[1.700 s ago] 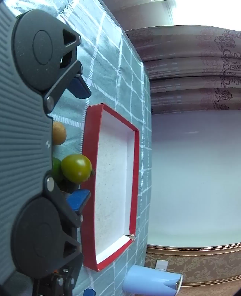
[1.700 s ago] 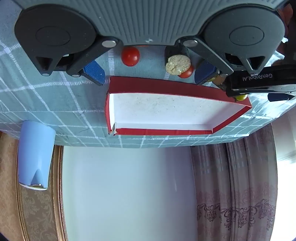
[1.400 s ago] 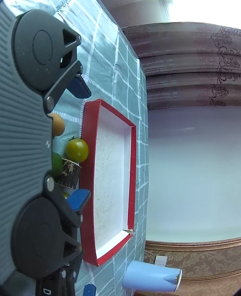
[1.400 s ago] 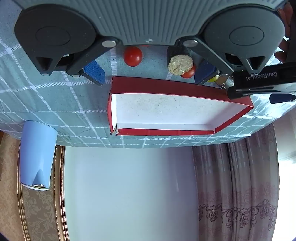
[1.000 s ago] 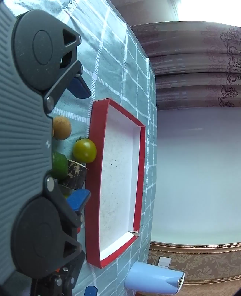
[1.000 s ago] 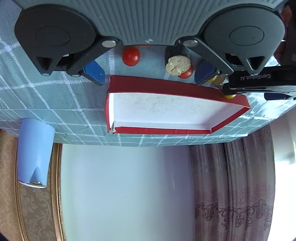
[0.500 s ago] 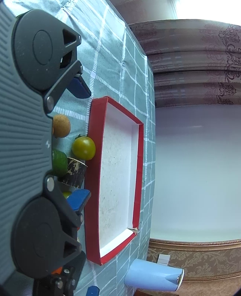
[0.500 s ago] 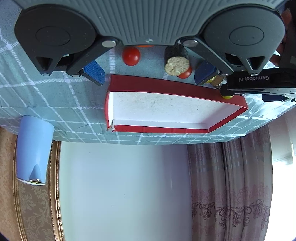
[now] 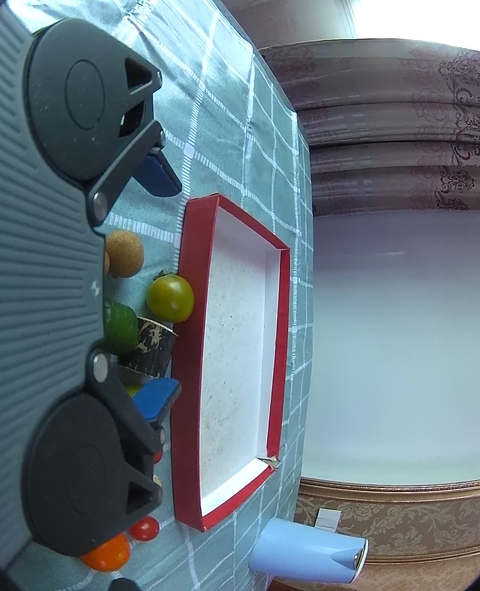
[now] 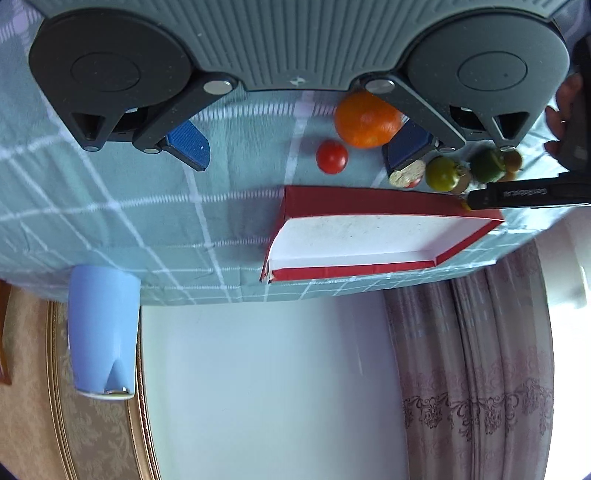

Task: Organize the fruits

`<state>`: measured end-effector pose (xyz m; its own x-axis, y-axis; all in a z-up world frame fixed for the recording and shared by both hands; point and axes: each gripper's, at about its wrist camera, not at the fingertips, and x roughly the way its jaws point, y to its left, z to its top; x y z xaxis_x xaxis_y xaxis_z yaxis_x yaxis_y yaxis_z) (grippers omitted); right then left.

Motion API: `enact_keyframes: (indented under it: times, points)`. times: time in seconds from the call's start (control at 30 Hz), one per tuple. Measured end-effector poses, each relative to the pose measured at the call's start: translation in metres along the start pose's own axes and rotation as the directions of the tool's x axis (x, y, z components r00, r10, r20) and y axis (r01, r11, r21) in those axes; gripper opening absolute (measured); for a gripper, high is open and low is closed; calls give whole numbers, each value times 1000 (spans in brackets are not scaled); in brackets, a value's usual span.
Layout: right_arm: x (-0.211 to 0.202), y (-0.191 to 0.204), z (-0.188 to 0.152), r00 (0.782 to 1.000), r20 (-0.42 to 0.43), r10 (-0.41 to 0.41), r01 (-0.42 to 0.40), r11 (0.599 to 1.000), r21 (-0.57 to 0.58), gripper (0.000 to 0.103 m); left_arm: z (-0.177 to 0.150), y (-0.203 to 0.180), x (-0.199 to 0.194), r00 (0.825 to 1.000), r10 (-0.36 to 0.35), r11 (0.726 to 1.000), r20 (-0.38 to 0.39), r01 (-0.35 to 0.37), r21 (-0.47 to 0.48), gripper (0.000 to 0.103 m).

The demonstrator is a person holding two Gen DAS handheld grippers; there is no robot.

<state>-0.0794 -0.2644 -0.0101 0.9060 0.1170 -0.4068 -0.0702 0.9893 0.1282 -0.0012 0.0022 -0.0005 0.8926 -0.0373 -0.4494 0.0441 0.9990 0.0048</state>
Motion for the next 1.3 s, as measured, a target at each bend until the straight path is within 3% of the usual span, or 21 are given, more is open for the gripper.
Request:
enact_keyframes:
  times: [0.23, 0.5, 1.3]
  points:
    - [-3, 16, -12, 998, -29, 55, -56, 997, -43, 103, -1, -2, 0, 1000, -2, 1000, 2, 2, 12, 103]
    - [14, 33, -9, 995, -89, 51, -57, 996, -63, 97, 0, -1, 1, 1000, -3, 1000, -7, 3, 9, 103]
    - [23, 36, -9, 993, -118, -20, 10, 996, -84, 97, -1, -2, 1, 1000, -3, 1000, -15, 3, 8, 103]
